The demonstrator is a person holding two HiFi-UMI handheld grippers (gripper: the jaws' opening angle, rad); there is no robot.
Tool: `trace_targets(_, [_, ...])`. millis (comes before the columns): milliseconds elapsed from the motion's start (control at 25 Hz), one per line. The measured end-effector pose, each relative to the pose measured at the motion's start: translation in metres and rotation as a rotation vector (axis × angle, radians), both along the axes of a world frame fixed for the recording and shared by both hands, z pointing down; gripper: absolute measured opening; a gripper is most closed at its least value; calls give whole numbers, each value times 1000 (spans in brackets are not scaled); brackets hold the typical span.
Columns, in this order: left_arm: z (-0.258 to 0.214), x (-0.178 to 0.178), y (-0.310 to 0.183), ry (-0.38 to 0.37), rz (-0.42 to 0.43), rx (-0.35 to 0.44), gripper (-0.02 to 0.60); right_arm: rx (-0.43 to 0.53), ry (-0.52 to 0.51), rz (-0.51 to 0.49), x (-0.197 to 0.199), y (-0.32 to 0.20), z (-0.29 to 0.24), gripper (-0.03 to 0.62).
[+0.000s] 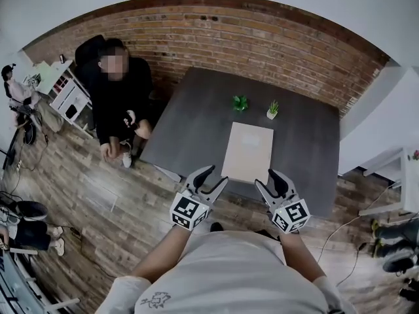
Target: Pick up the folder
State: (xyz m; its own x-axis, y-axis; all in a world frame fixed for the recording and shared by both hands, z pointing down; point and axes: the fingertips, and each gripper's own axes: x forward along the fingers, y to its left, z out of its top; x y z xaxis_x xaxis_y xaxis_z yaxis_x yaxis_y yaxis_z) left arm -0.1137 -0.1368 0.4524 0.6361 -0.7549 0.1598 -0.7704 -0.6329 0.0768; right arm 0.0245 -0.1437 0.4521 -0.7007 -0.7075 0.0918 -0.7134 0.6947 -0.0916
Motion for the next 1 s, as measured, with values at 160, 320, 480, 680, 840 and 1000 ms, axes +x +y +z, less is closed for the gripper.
trace_targets(160, [10, -15, -9, -4, 41, -21, 218, -15, 4, 47, -12, -5, 7, 235])
trace_targets(320, [21, -21, -18, 0, 65, -44, 219, -33, 20, 68, -17, -6, 17, 236])
trace_targets(480, [30, -18, -27, 0, 83, -67, 222, -59, 19, 88, -12, -12, 29, 236])
trace_targets(680, [43, -15, -47, -14, 88, -98, 225, -84, 24, 87, -9, -33, 41, 239])
trace_targets(840, [61, -7, -65, -31, 92, -157, 235, -136, 23, 74, 0, -55, 63, 245])
trace_targets(1000, [80, -1, -87, -49, 92, -206, 235, -184, 37, 70, 12, -80, 82, 253])
